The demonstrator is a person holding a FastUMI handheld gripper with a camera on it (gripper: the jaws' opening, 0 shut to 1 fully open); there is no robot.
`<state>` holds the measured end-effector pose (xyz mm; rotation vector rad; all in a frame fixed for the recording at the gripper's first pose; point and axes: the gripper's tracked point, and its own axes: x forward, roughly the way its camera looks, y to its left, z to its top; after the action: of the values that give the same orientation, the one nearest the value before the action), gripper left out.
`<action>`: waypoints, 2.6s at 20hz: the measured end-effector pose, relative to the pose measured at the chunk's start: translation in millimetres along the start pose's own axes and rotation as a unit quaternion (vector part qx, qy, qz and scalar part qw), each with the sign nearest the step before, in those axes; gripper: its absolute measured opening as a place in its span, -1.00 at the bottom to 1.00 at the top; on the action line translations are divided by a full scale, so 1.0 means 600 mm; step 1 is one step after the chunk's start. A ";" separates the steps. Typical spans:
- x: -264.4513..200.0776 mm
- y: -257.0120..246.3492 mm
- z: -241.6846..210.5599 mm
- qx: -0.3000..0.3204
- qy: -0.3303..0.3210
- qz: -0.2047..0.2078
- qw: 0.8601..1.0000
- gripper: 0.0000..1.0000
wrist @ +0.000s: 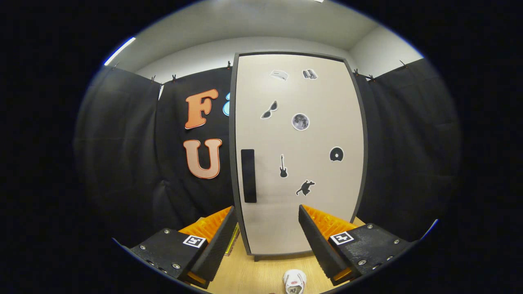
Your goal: Open the shoe cabinet door, grab the shoes and put them into the shoe cabinet, then close the shoe cabinet door.
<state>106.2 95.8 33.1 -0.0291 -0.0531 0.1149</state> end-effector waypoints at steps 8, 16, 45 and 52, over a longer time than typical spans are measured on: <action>0.145 0.064 0.020 -0.019 -0.005 0.019 1.000 0.90; 0.233 0.059 0.012 -0.004 0.002 -0.005 1.000 0.75; 0.100 0.003 0.009 0.018 0.021 0.017 0.999 -0.64; 0.071 -0.032 0.001 0.033 0.017 0.015 0.999 -0.65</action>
<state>150.7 81.4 36.6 0.0339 -0.0152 0.1462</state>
